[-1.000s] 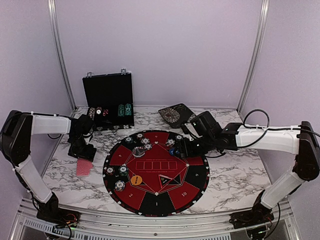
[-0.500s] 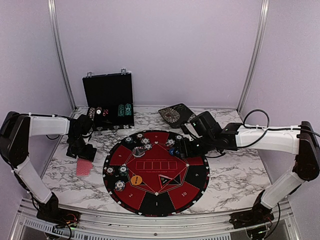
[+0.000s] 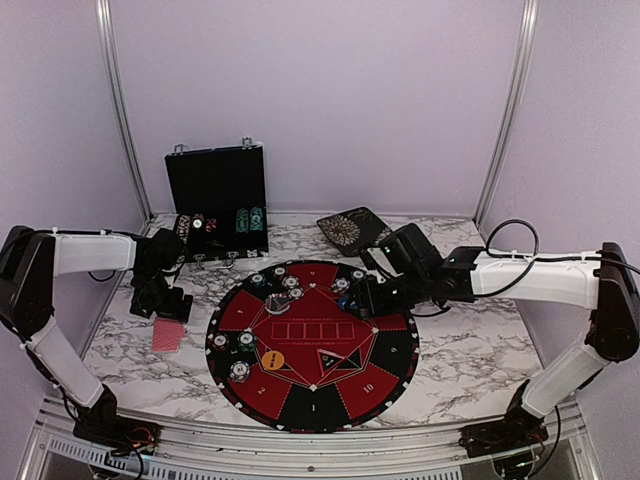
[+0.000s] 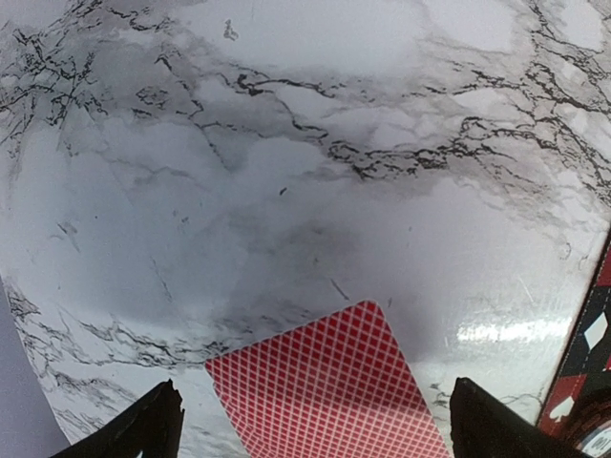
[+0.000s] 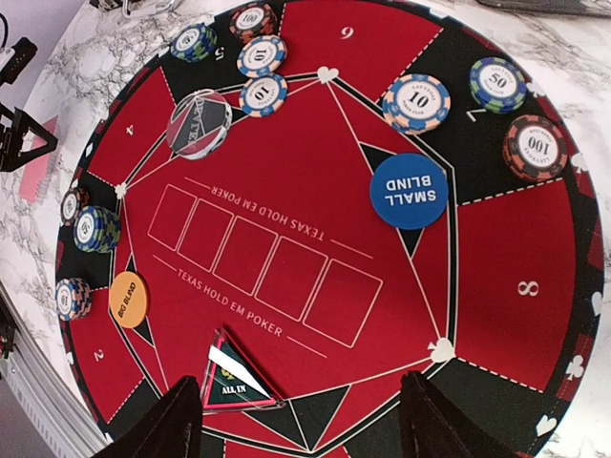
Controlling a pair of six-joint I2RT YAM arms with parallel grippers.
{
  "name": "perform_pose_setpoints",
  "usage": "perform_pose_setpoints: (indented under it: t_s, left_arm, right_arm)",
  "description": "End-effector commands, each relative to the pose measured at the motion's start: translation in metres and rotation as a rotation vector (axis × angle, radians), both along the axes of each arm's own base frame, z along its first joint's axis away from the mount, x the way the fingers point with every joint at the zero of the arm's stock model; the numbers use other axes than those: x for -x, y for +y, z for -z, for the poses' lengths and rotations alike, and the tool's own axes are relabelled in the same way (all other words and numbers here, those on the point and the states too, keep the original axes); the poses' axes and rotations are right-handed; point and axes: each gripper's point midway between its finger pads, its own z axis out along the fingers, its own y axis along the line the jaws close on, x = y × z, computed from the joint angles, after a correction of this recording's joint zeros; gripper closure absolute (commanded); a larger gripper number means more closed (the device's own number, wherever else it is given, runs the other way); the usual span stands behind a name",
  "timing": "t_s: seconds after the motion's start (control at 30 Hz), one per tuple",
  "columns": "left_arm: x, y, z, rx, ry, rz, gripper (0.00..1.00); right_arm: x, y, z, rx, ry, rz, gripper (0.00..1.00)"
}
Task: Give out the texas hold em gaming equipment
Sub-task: Adjust the poker card at the center of the board.
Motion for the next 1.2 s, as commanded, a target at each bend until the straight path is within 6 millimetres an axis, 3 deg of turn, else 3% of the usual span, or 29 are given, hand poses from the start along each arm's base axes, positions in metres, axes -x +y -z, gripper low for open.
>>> perform_pose_setpoints:
  t_s: [0.0,0.57,0.87,1.17]
  left_arm:
    - [0.011,-0.001,-0.001,0.018,0.025,-0.041,0.01]
    - [0.026,0.007,0.023,0.002,0.102,-0.130,0.01]
    - [0.029,0.006,0.026,0.023,0.113,-0.147,0.01]
    - [0.036,0.000,0.028,0.062,0.136,-0.167,0.17]
  right_arm:
    - [0.004,0.004,0.002,0.001,0.006,-0.015,0.32]
    - [0.007,0.005,0.008,0.013,0.014,-0.039,0.32]
    - [0.008,0.004,0.010,0.020,0.017,-0.046,0.32]
    - [0.009,0.002,0.011,0.024,0.019,-0.044,0.32]
